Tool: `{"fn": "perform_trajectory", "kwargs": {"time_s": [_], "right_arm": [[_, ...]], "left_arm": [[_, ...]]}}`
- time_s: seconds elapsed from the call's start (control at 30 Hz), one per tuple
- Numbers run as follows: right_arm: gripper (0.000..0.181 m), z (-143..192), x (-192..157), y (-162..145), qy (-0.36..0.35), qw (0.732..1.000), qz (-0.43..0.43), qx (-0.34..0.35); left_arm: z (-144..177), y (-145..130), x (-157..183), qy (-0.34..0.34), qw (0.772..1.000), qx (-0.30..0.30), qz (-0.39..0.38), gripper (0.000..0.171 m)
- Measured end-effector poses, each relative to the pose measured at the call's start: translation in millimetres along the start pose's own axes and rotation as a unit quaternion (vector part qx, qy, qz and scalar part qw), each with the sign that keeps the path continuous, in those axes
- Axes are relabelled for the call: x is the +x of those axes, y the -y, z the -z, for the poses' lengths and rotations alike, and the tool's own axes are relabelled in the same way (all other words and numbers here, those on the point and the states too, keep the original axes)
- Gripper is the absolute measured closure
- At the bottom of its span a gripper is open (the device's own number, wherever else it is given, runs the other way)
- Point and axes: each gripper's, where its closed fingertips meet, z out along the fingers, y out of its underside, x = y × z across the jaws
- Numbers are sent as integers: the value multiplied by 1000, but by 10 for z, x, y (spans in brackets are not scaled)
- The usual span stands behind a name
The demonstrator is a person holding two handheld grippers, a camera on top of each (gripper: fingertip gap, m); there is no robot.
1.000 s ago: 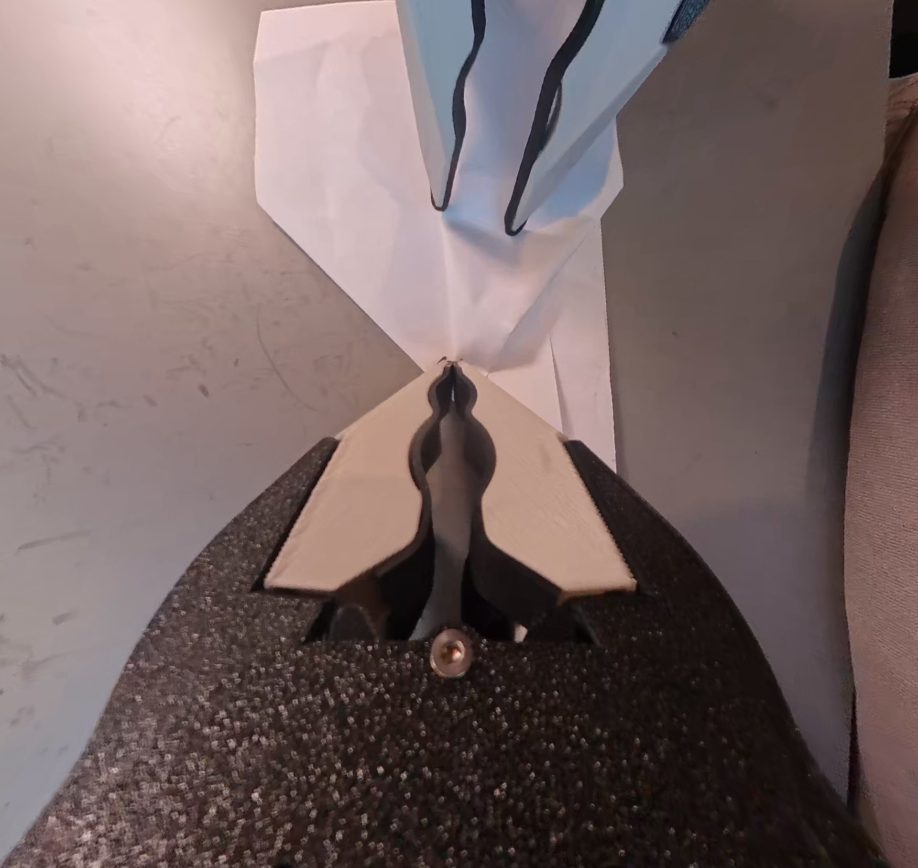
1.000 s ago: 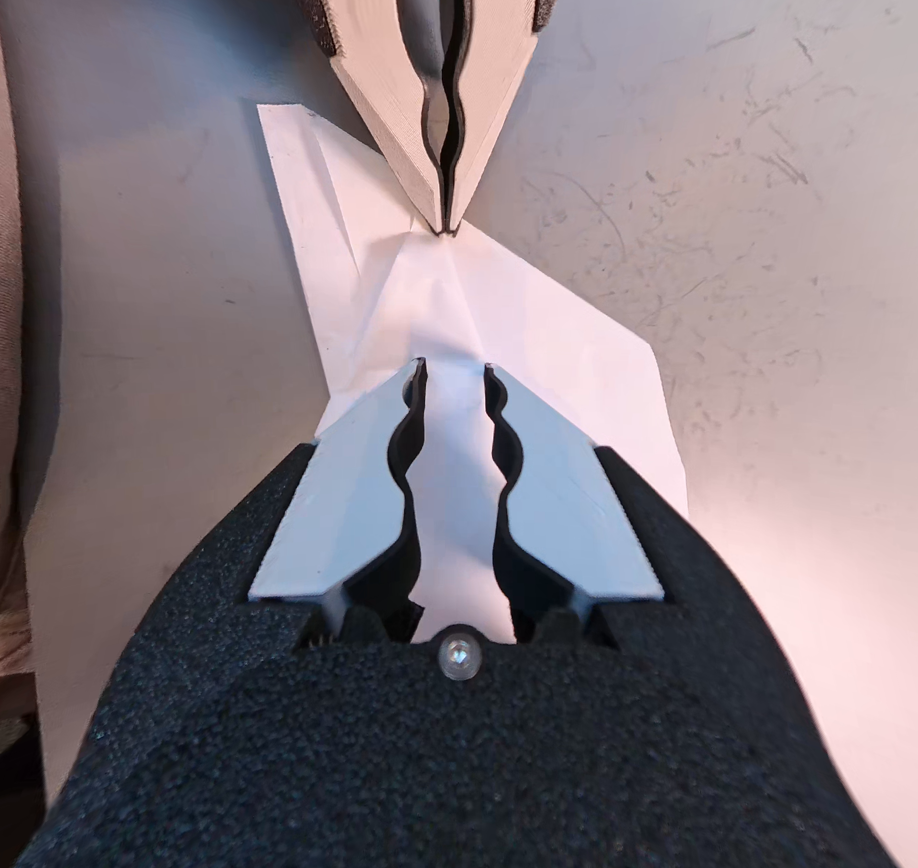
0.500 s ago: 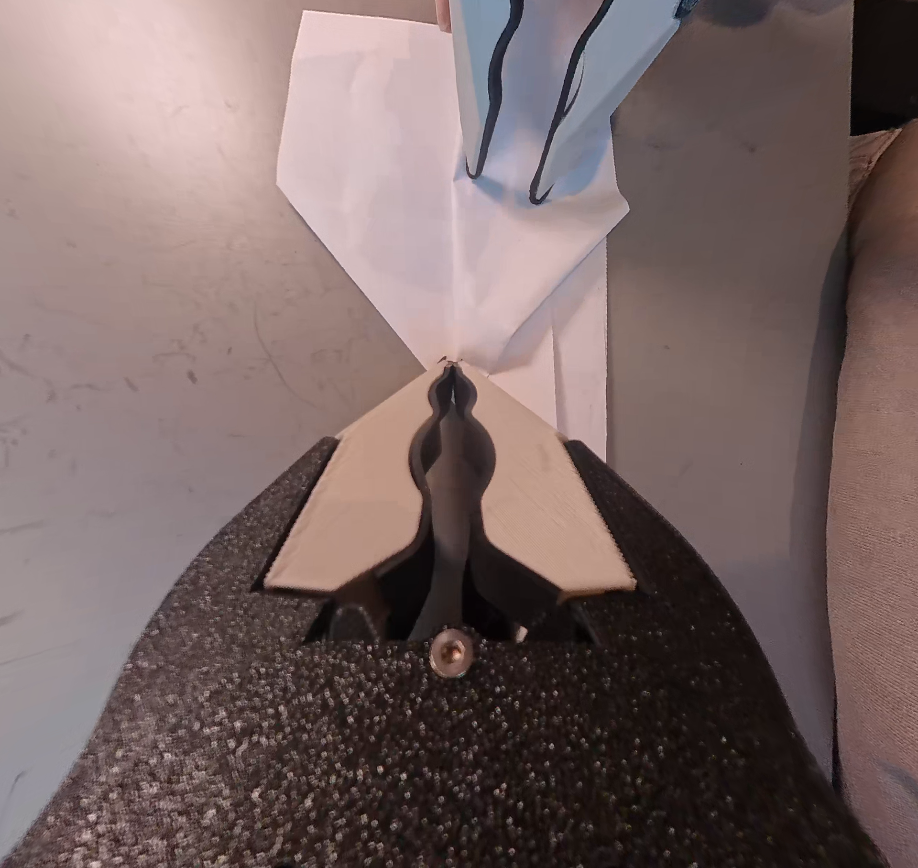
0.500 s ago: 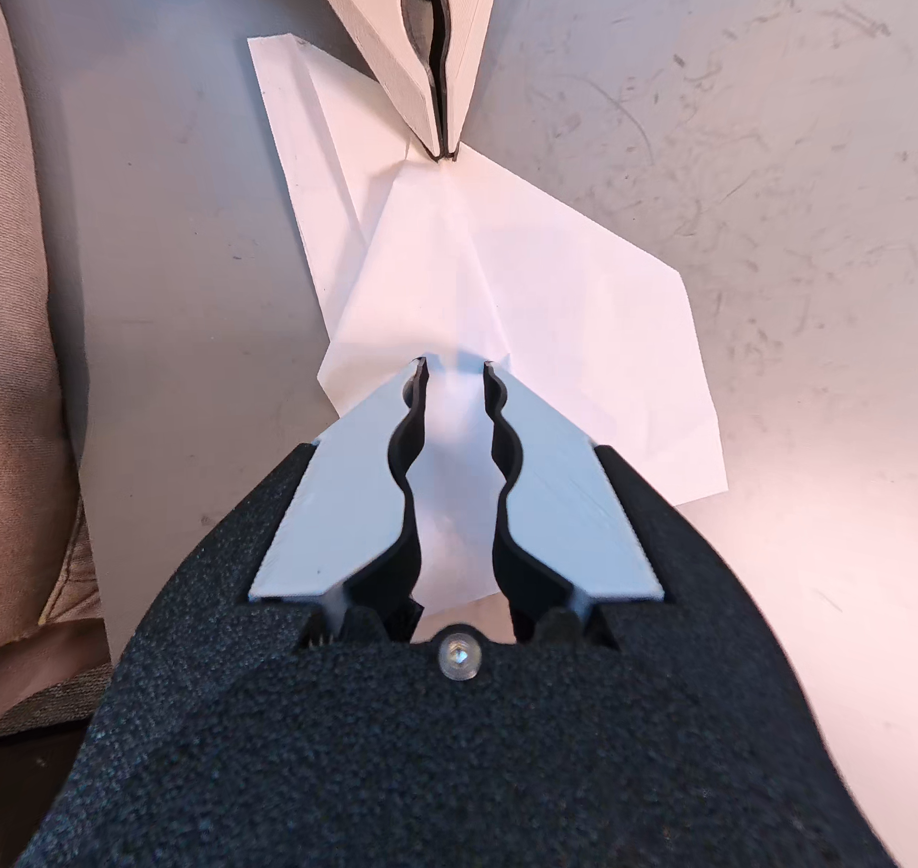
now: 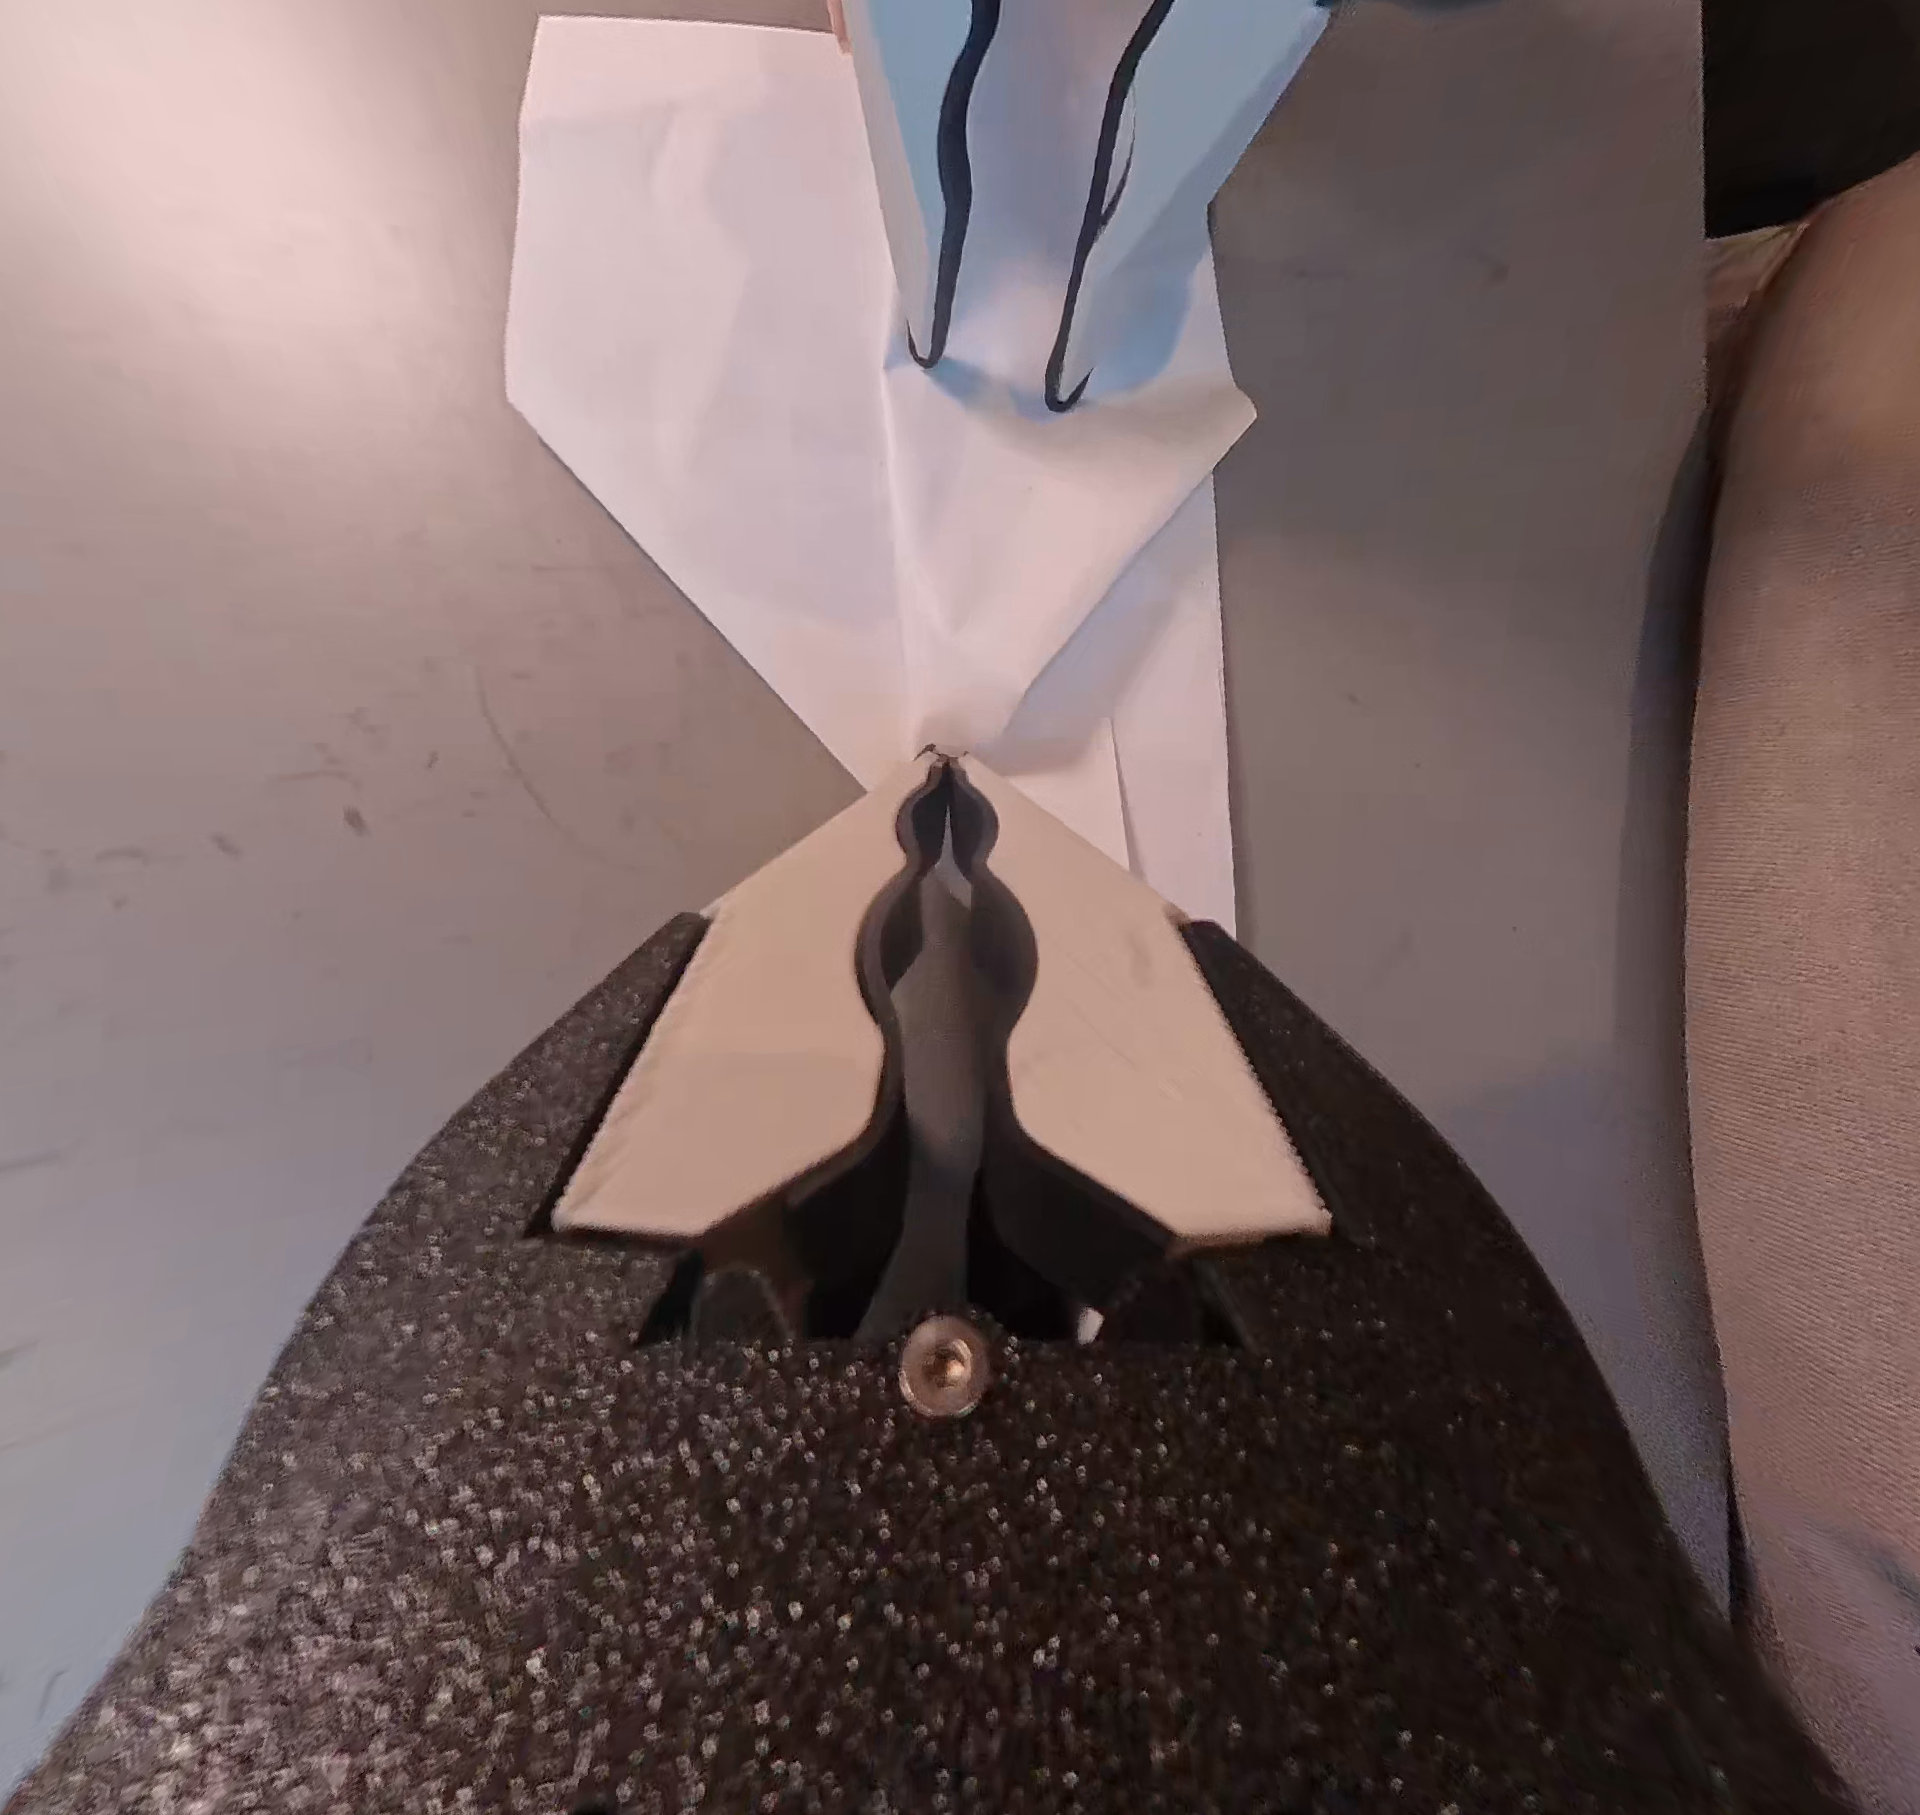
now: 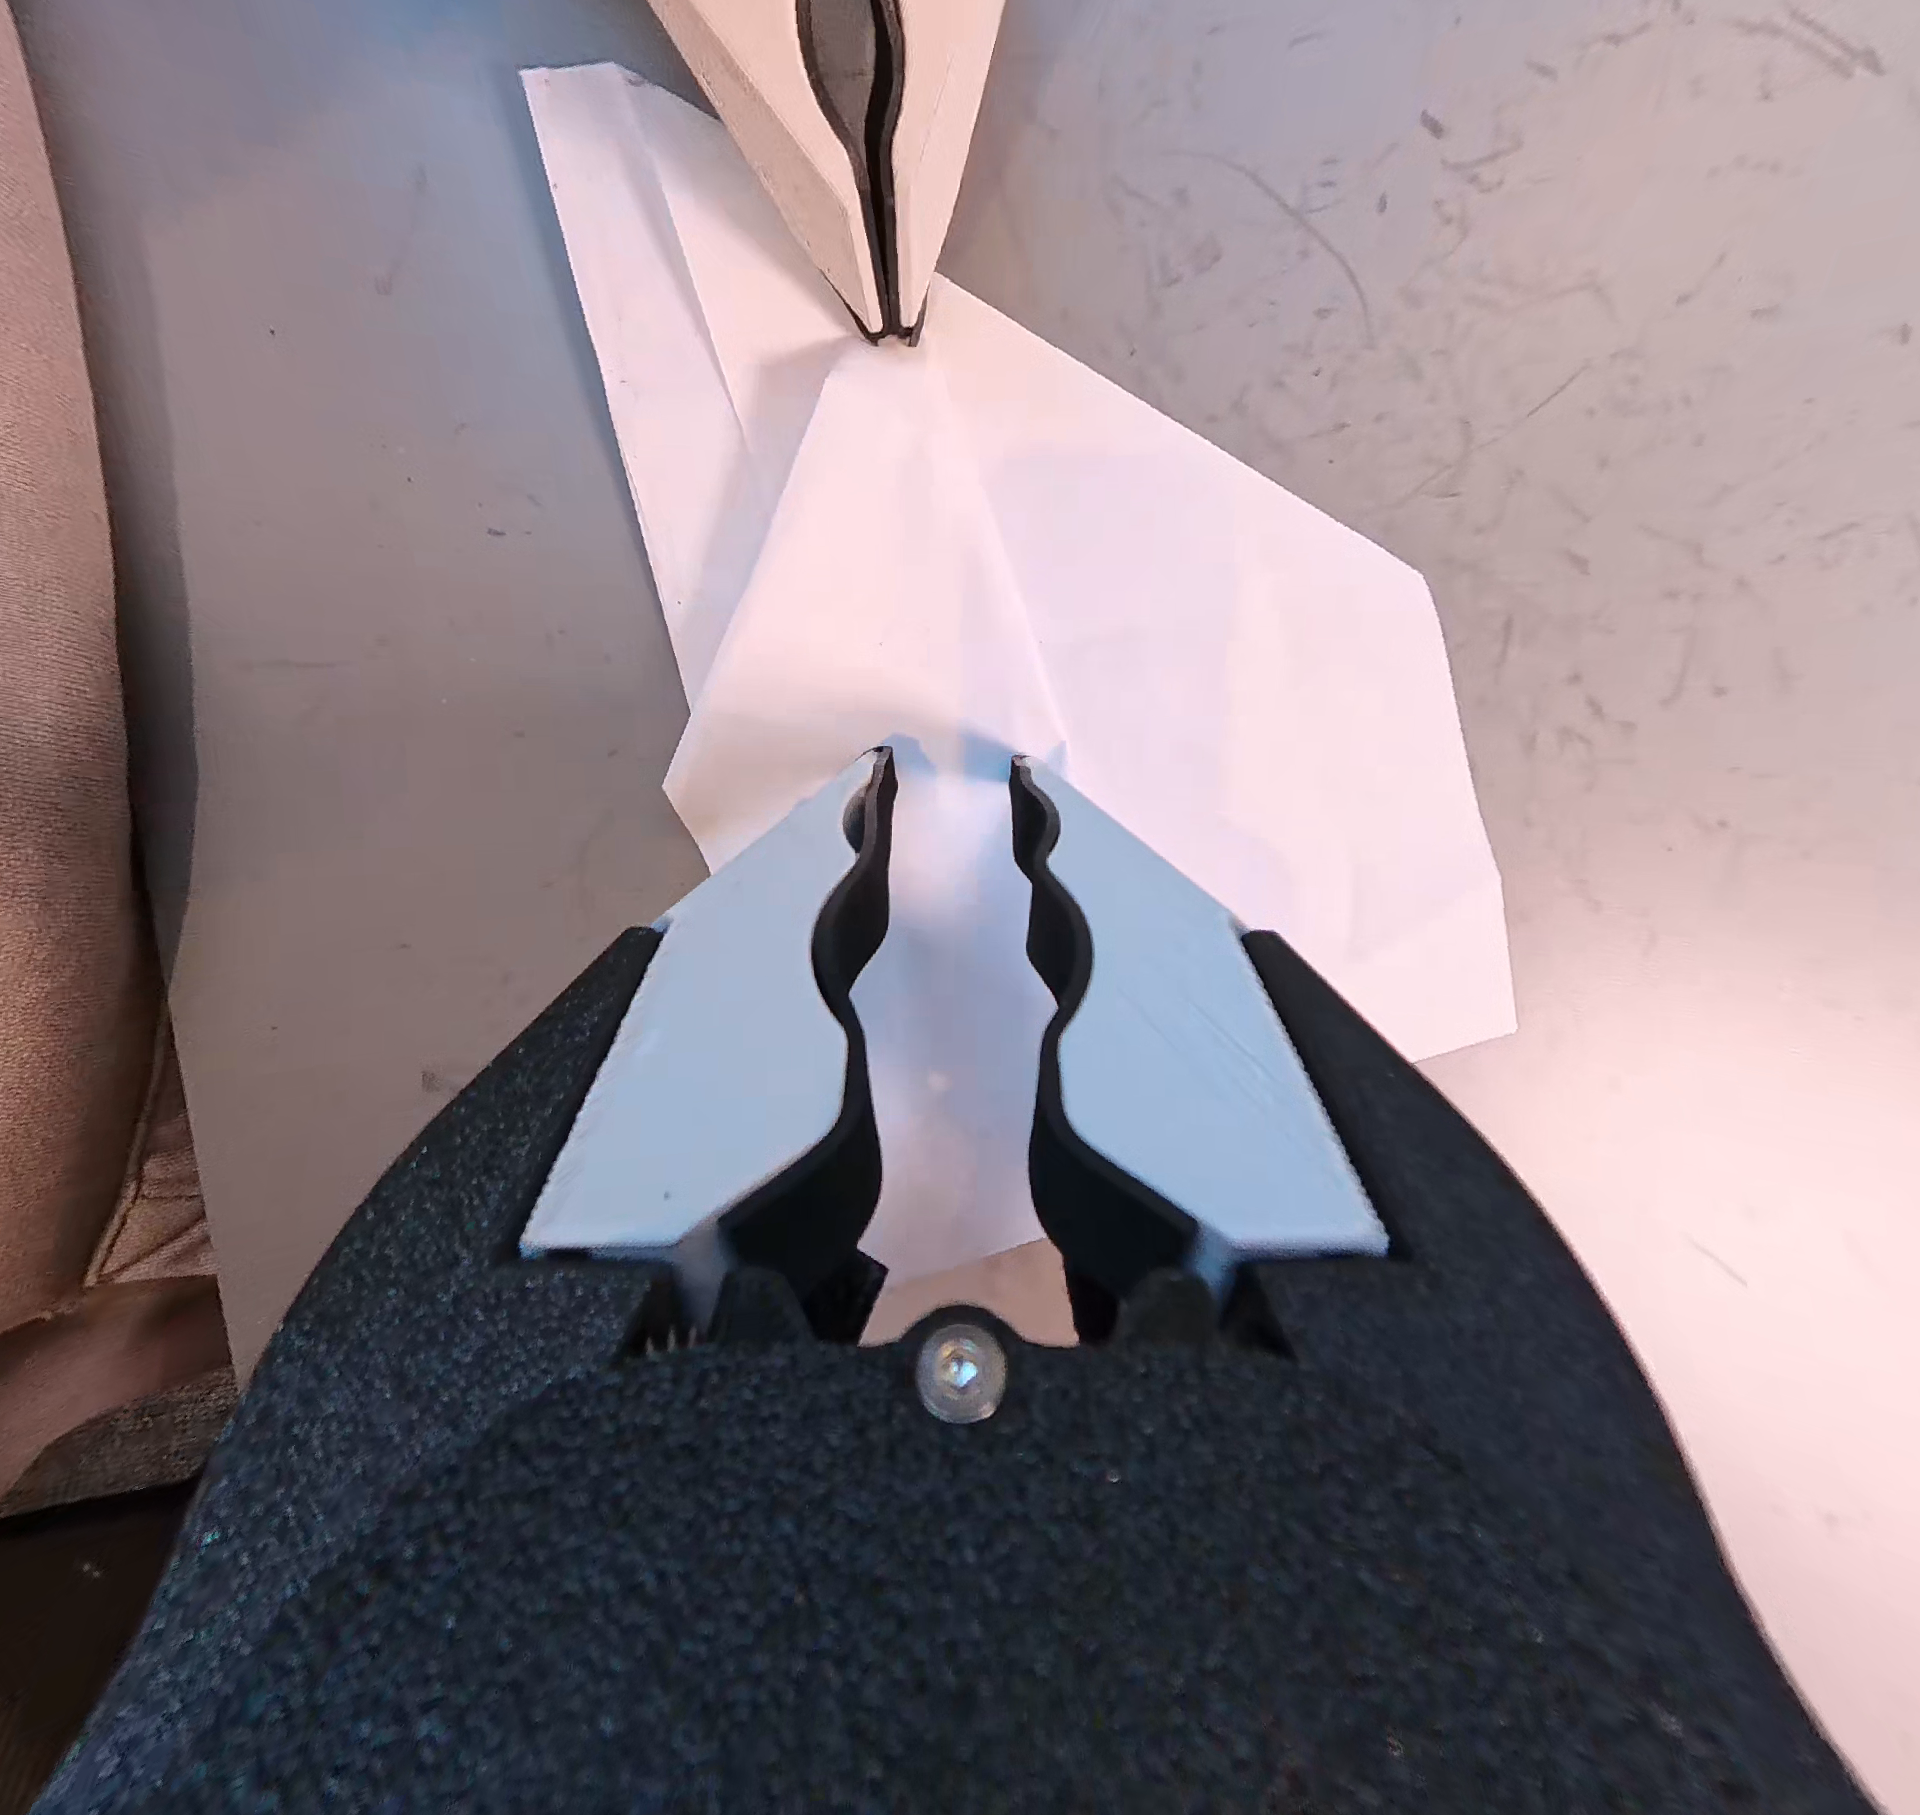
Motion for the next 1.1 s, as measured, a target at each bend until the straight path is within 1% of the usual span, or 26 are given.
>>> {"fn": "perform_trajectory", "kwargs": {"time_s": [0.13,0.2,0.23,0.3,0.33,0.37,0.43,0.5,0.53,0.6,0.87,0.97,1.1], "right_arm": [[164,19,-15,6,9,1000,-2,-5],[165,67,-16,64,22,1000,-3,-7],[165,101,-29,134,38,999,-6,0],[171,143,-83,311,84,996,-19,14],[175,129,-73,403,94,995,-23,21],[180,88,-31,491,91,995,-26,29],[181,-31,-39,590,109,993,-38,22],[181,-174,-29,570,108,993,-53,-14],[181,-230,-57,534,110,992,-44,-31],[181,-268,-73,516,111,992,-42,-42],[180,-284,-92,539,97,994,-30,-37],[176,-293,-60,604,88,995,-40,-20],[178,-334,-51,632,85,995,-48,-5]], "left_arm": [[-2,-5,0,11,1000,-15,-23,171],[-2,-6,1,11,999,-21,-37,171],[-1,-7,2,10,999,-22,-41,171],[-2,-6,3,3,999,-23,-44,171],[-1,-6,4,0,999,-22,-46,171],[-1,-5,4,0,999,-21,-48,171],[-1,-5,5,1,999,-17,-51,171],[-2,-5,7,2,999,-11,-47,171],[-1,-4,7,2,999,-9,-46,171],[0,-5,8,-1,999,-5,-44,171],[3,-4,9,-6,999,9,-30,171],[4,-4,9,-5,999,11,-33,171],[4,-7,10,-4,999,13,-36,171]]}}
